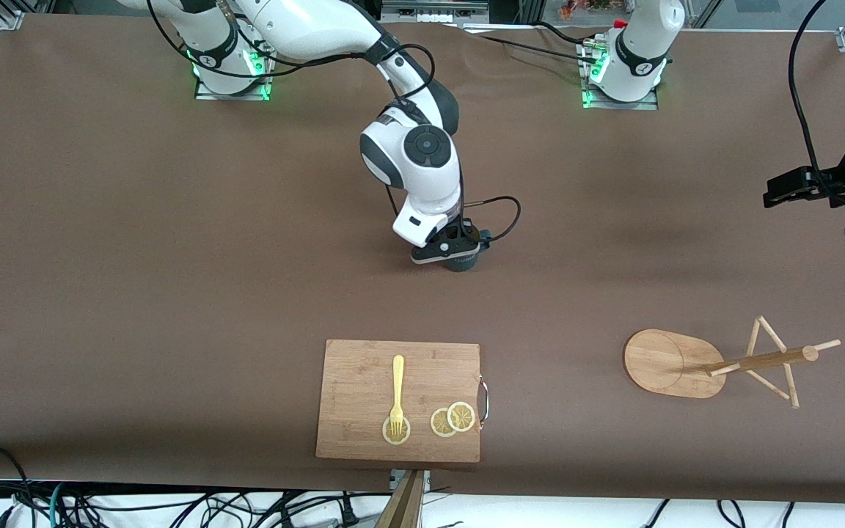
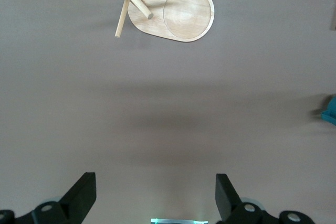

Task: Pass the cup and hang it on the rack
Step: 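Lift the teal mug with the right gripper and carry it to table center, then set the mug down and open the right gripper while the left gripper approaches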

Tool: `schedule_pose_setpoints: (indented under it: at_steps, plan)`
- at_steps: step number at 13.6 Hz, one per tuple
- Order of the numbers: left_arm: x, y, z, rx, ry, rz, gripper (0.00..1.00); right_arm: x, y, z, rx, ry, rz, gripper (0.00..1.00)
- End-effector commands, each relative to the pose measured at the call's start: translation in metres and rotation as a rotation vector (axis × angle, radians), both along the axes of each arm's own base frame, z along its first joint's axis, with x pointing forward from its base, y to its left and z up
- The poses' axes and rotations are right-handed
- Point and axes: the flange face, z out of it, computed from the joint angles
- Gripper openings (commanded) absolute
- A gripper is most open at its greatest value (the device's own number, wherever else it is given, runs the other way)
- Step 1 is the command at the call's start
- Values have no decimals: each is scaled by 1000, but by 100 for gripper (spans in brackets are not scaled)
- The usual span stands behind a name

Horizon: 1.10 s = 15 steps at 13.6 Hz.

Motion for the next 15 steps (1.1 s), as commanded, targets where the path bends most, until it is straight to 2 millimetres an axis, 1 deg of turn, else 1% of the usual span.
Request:
schedule_pose_setpoints:
  at_steps: [1,3,6,8,9,10,11,12,14,15]
  plan:
    - [6,2,5,17,-13,3,100,6,1,-6,30,39,-59,0]
    - [9,2,-1,15,-4,3,100,5,0,-11,24,45,-62,0]
    - [9,3,-2,15,-1,4,100,3,1,-12,17,47,-60,0]
    - [10,-8,-3,14,0,-19,100,0,2,-16,-8,35,-41,0]
    - [11,-10,-5,5,4,-34,100,-7,7,-21,-42,11,-23,8]
    - [13,-14,-10,-23,11,-37,100,-15,14,-21,-66,-24,-24,57]
    - [18,-17,-21,-52,27,-43,100,-14,14,-21,-86,-43,-15,82]
    - [19,-21,-29,-74,44,-57,100,-13,13,-16,-87,-51,-4,99]
    - [19,-45,-41,-83,75,-121,100,-9,8,-9,-96,-48,30,100]
    - [17,-58,-54,-88,100,-160,100,-10,8,0,-100,-37,43,100]
